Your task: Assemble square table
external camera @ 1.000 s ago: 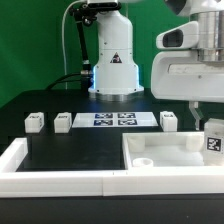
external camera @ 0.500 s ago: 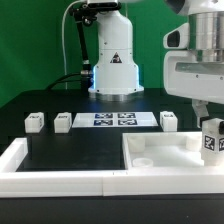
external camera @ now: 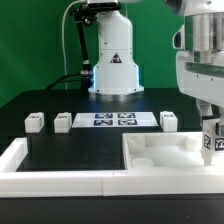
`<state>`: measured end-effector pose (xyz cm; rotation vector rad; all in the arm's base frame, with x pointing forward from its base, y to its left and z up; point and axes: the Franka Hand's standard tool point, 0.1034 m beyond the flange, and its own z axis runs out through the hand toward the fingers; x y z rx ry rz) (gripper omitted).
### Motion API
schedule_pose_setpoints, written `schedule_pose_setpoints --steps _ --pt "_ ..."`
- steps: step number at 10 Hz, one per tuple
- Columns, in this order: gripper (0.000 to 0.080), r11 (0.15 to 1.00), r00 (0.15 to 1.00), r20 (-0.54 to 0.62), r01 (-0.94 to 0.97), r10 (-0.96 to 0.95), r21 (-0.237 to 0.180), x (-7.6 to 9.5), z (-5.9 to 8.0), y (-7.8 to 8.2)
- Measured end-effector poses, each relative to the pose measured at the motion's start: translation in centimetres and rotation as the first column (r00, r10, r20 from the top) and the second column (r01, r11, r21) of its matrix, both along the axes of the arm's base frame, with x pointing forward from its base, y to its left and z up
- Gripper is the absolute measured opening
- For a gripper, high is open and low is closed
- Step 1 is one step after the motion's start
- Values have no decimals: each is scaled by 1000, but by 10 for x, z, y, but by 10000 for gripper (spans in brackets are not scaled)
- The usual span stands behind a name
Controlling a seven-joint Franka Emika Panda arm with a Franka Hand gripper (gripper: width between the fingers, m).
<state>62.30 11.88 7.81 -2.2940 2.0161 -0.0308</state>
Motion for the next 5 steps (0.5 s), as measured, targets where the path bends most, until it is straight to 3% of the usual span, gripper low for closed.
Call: schedule_pose_setpoints --steps 1,2,5 --pt "531 999 999 2 -44 44 -3 0 0 0" --pt "612 995 995 3 -100 100 -7 0 0 0" --pt "648 972 972 9 -233 234 -18 -1 0 3"
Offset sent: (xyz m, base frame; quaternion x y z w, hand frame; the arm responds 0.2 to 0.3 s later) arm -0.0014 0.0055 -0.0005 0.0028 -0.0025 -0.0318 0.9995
